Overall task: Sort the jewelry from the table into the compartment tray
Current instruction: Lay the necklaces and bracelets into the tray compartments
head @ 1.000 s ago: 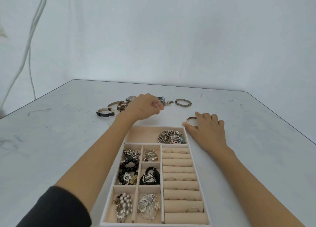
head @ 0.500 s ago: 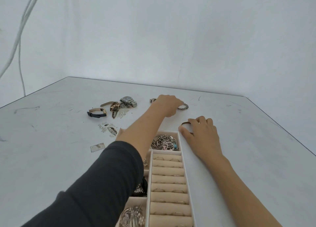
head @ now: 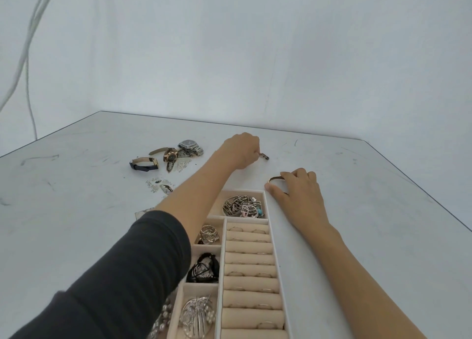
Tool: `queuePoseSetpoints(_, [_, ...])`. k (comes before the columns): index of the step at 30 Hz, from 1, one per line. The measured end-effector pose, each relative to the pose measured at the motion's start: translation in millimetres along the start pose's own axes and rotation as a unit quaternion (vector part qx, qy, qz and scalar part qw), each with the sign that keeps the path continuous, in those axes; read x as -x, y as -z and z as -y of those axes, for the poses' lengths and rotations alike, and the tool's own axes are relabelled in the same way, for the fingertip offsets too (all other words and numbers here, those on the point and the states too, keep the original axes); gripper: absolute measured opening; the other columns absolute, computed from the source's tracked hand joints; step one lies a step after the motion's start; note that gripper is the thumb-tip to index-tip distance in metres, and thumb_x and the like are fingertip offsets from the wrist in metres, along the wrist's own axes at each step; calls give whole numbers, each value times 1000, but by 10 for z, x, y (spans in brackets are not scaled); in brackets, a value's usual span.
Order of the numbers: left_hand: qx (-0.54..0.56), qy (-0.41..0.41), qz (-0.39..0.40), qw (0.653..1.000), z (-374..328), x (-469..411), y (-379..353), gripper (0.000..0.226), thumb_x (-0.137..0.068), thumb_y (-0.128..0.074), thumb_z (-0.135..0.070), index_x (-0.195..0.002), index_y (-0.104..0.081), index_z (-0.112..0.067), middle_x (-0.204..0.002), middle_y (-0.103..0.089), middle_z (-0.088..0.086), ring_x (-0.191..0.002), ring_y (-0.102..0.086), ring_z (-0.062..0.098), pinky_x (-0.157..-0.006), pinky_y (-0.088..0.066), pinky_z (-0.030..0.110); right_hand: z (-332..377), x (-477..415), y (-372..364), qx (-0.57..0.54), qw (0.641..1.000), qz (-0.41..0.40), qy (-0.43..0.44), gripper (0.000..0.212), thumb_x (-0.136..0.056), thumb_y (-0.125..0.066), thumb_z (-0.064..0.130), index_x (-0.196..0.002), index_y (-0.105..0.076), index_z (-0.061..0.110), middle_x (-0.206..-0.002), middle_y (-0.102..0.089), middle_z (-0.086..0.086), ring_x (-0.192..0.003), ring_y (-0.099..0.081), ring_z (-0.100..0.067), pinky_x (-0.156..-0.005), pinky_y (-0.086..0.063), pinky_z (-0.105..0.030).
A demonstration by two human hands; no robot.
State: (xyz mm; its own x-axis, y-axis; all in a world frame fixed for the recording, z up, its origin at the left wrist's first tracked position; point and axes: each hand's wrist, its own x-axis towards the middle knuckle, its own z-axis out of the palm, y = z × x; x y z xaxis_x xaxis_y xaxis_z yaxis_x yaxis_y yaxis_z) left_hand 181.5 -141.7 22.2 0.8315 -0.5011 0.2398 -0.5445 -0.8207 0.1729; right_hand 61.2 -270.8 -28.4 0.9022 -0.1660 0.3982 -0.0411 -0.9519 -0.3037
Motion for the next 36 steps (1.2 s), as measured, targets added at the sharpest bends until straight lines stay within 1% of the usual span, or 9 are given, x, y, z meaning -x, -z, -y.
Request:
queuePoseSetpoints(4, [151,32,-50,987,82,209,184,17,-91,-49,-16,-101,-61,-9,-97,-63,5,-89,-56,22,-79,-42,31,12,4,17,-7,1000,4,-7,47,-93,-49,46,-125,-56,13,-121,-49,-6,-115,-35,-24,-93,-33,-33])
queuePoseSetpoints(8, [309,42,-111,944,154,558,383,12,-90,-52,-16,-94,-61,-10,-79,-60,-5,-74,-53,14,-72,-47,31,28,23,54,-12,1000,9,-12,46,-93,-49,44,-126,-56,13,-121,-49,-7,-115,-36,-24,-92,-34,-34])
queuePoseSetpoints(14, [429,41,-158,888,228,1236,659,7,-94,-54,-19,-94,-60,-16,-87,-63,-3,-83,-60,13,-79,-52,29,39,39,82,-15,1000,19,-13,48,-93,-49,43,-128,-55,12,-123,-50,-9,-117,-36,-26,-96,-34,-35])
queuePoseSetpoints(20, [470,48,-180,863,224,1799,715,15,-96,-50,-19,-85,-59,-13,-79,-62,0,-74,-58,2,-70,-45,12,64,47,111,-10,999,35,-12,48,-94,-49,41,-130,-54,11,-126,-50,-12,-119,-35,-29,-97,-33,-37])
queuePoseSetpoints(22, [485,52,-181,854,214,1920,674,19,-97,-49,-21,-84,-59,-11,-81,-62,0,-77,-57,3,-76,-46,15,70,55,120,-6,999,39,-10,47,-94,-49,41,-129,-55,11,-125,-50,-13,-118,-35,-30,-96,-33,-38])
queuePoseSetpoints(25, [514,61,-185,836,213,2042,607,27,-98,-47,-23,-92,-60,0,-86,-63,-1,-84,-59,6,-84,-48,25,74,66,142,-10,999,49,-12,49,-93,-50,41,-132,-53,12,-127,-49,-13,-120,-34,-30,-97,-33,-38])
queuePoseSetpoints(27, [541,67,-192,816,202,2091,593,27,-98,-48,-24,-95,-62,-1,-91,-66,-1,-91,-61,8,-88,-50,29,94,82,162,-27,998,57,-18,50,-93,-50,42,-133,-53,13,-128,-48,-12,-123,-32,-29,-97,-34,-39])
queuePoseSetpoints(32, [602,65,-203,770,172,2182,588,21,-98,-46,-22,-94,-62,-10,-106,-72,4,-105,-65,15,-90,-53,27,197,120,208,-51,997,49,-2,50,-93,-52,42,-134,-53,13,-129,-48,-12,-126,-30,-28,-97,-35,-40])
queuePoseSetpoints(36, [609,79,-223,757,196,2235,577,22,-98,-47,-23,-95,-60,-5,-102,-71,5,-100,-64,16,-89,-53,28,247,126,289,-63,998,28,2,52,-93,-51,46,-133,-52,13,-129,-49,-13,-125,-32,-29,-98,-36,-41])
